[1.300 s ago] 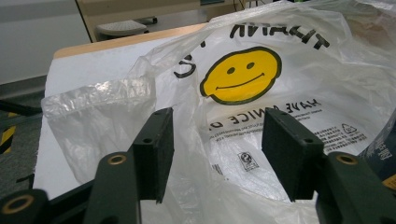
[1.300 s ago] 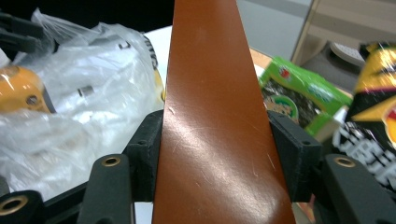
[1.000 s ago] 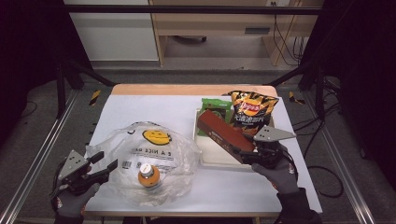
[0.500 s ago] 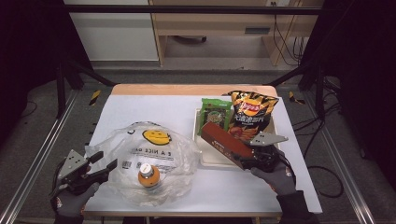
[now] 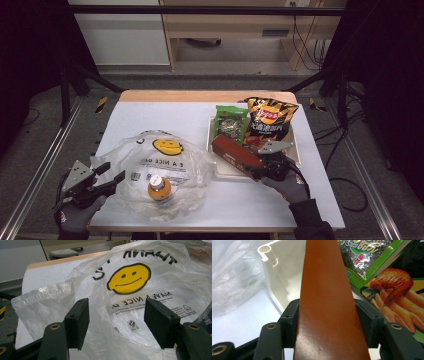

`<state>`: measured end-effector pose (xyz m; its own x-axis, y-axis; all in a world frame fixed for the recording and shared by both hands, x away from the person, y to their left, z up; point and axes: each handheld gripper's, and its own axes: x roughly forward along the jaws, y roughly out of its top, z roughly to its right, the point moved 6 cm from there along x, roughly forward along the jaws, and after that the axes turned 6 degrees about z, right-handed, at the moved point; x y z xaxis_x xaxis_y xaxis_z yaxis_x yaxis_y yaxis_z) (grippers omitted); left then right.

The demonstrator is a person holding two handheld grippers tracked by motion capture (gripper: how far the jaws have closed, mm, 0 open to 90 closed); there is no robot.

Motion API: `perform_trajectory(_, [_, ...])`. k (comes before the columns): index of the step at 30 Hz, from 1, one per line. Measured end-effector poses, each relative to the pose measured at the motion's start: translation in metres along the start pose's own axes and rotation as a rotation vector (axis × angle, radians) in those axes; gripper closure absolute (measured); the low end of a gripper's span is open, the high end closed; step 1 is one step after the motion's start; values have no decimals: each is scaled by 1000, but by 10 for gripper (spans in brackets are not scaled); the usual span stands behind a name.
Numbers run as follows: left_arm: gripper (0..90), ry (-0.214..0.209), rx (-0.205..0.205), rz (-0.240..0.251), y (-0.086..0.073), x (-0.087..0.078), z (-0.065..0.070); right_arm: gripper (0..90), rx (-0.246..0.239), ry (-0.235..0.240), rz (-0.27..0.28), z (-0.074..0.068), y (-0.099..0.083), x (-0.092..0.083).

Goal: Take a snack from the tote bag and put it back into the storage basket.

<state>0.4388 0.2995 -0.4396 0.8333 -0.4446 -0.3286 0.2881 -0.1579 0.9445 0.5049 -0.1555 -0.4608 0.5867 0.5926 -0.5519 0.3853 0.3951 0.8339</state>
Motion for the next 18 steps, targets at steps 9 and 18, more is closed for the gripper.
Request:
perform_trajectory(9, [368,1,-3,-4,-1,0,-1,432,12,-5,-16,5,-3,11])
perform_trajectory(18, [369,-1,-2,-8,-2,1,0,404,19,-22,-28,7,-5,15])
